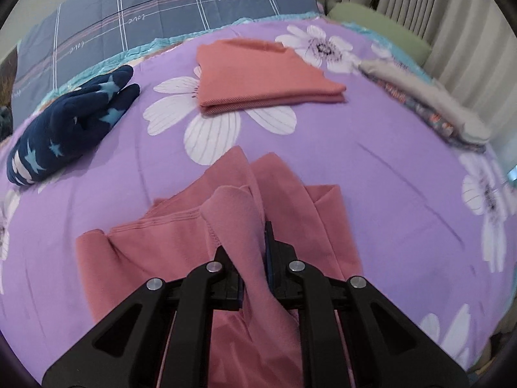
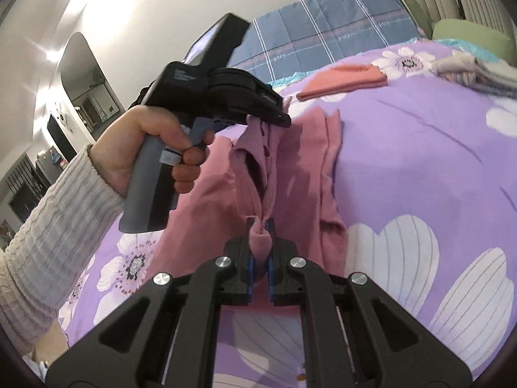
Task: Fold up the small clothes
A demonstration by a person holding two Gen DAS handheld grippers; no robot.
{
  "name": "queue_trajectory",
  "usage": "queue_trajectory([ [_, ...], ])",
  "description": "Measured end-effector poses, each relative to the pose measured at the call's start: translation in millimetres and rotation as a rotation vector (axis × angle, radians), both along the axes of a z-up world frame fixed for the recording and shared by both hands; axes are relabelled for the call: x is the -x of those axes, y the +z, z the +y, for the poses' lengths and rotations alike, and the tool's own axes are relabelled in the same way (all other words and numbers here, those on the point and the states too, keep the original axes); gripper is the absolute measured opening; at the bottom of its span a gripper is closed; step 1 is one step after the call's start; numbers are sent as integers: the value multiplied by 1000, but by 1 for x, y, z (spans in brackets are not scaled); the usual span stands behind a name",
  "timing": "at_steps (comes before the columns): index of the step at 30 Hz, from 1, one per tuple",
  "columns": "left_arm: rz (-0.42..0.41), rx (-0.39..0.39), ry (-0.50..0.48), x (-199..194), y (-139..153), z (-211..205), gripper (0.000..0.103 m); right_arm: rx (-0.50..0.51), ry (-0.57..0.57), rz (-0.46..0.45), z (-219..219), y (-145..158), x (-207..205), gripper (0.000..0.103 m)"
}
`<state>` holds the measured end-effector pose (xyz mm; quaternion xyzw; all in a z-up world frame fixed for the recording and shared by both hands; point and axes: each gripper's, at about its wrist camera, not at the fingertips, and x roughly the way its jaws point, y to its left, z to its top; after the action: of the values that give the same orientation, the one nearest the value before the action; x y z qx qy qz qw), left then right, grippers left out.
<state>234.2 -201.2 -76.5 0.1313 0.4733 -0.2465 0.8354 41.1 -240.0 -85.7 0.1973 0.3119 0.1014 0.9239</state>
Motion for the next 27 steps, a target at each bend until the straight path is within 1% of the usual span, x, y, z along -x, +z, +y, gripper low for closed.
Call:
queue_trajectory([
  [4, -29, -43, -20, 5, -3, -14, 9, -32, 17, -7, -4, -6, 5, 6],
  [7, -30, -58, -20, 4, -4, -19, 9, -58, 18, -14, -8, -8, 2, 6],
  [10, -25, -55, -16, 4, -7, -23, 9, -85, 10, -14, -12, -10, 4, 6],
  [13, -42, -53, -32, 9, -8, -26, 9, -100, 3, -8, -14, -13, 7, 6],
  [18, -58, -35, -67, 17, -2, -31, 9, -97, 10, -35, -12, -10, 10, 6],
  [20, -62, -47, -71, 17, -6, -35, 13, -82, 7, -30, -12, -10, 9, 6],
  [21, -62, -50, -72, 16, -8, -36, 25, -83, 5, -24, -12, -11, 9, 6],
  [22, -78, -51, -60, 16, -8, -35, 38, -97, -1, -11, -15, -14, 7, 6],
  [23, -102, -47, -47, 16, -6, -32, 43, -117, -9, 3, -18, -17, 7, 6],
  [24, -121, -25, -43, 18, 0, -26, 48, -148, -15, 16, -22, -20, 6, 6],
  [26, -150, 12, -37, 26, 13, -13, 50, -186, -8, 21, -27, -24, 7, 6],
  [27, -183, 28, -33, 34, 22, -5, 55, -201, 2, 18, -28, -25, 8, 6],
])
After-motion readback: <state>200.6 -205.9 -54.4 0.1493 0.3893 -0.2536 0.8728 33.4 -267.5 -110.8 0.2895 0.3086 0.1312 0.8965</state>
